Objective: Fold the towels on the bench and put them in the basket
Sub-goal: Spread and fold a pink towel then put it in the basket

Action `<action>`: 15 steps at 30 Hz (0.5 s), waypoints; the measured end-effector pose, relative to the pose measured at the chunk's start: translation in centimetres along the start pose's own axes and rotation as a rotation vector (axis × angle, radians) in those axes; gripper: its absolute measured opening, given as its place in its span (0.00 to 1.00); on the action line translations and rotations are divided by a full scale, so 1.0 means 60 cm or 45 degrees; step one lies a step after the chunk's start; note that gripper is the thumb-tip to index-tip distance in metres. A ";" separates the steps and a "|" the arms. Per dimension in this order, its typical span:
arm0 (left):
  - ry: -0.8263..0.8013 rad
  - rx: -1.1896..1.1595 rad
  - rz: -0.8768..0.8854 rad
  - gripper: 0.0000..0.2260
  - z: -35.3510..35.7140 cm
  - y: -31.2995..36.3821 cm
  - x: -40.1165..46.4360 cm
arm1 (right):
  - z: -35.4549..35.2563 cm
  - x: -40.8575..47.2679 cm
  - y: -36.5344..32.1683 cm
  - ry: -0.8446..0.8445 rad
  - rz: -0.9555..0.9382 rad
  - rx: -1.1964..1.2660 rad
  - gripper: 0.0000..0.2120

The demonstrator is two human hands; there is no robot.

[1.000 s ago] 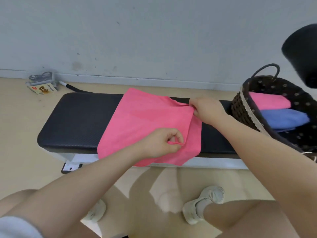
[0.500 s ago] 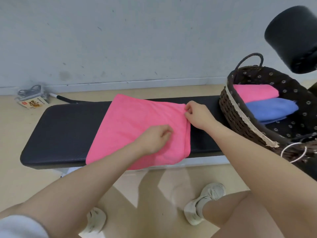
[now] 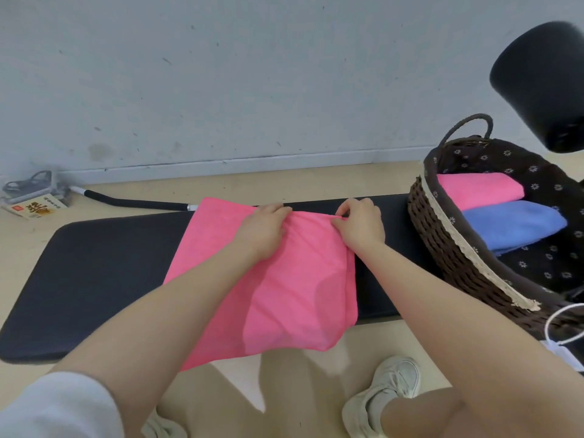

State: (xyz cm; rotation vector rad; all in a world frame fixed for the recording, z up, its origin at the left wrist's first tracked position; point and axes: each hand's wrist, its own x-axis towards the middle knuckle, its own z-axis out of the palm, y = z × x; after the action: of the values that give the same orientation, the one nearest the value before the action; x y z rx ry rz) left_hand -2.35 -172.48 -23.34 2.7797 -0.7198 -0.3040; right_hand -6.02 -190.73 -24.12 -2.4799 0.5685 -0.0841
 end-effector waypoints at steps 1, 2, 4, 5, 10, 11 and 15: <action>0.010 0.017 -0.015 0.23 -0.002 -0.002 0.003 | -0.004 -0.004 -0.001 0.034 -0.050 -0.056 0.04; 0.005 0.024 -0.025 0.23 -0.004 -0.002 0.006 | -0.008 -0.007 -0.001 0.070 -0.094 -0.096 0.04; -0.030 0.019 -0.038 0.24 -0.007 0.001 0.011 | -0.019 -0.009 -0.002 0.124 -0.171 -0.127 0.03; -0.039 0.008 -0.049 0.24 -0.009 0.003 0.014 | -0.024 -0.008 -0.002 0.137 -0.202 -0.128 0.03; -0.036 0.000 -0.088 0.19 -0.011 0.011 0.025 | -0.027 -0.007 0.000 0.076 -0.369 -0.358 0.12; -0.022 -0.004 -0.095 0.17 -0.010 0.012 0.026 | -0.023 -0.007 0.002 0.059 -0.379 -0.446 0.13; 0.007 -0.035 -0.114 0.15 -0.007 0.015 0.027 | -0.014 -0.005 0.003 0.030 -0.330 -0.507 0.13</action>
State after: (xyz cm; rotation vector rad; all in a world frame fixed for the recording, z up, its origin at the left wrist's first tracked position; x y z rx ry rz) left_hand -1.25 -173.95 -22.91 2.7904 -0.5864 -0.3210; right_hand -6.49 -191.17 -23.51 -2.9348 0.2893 -0.1105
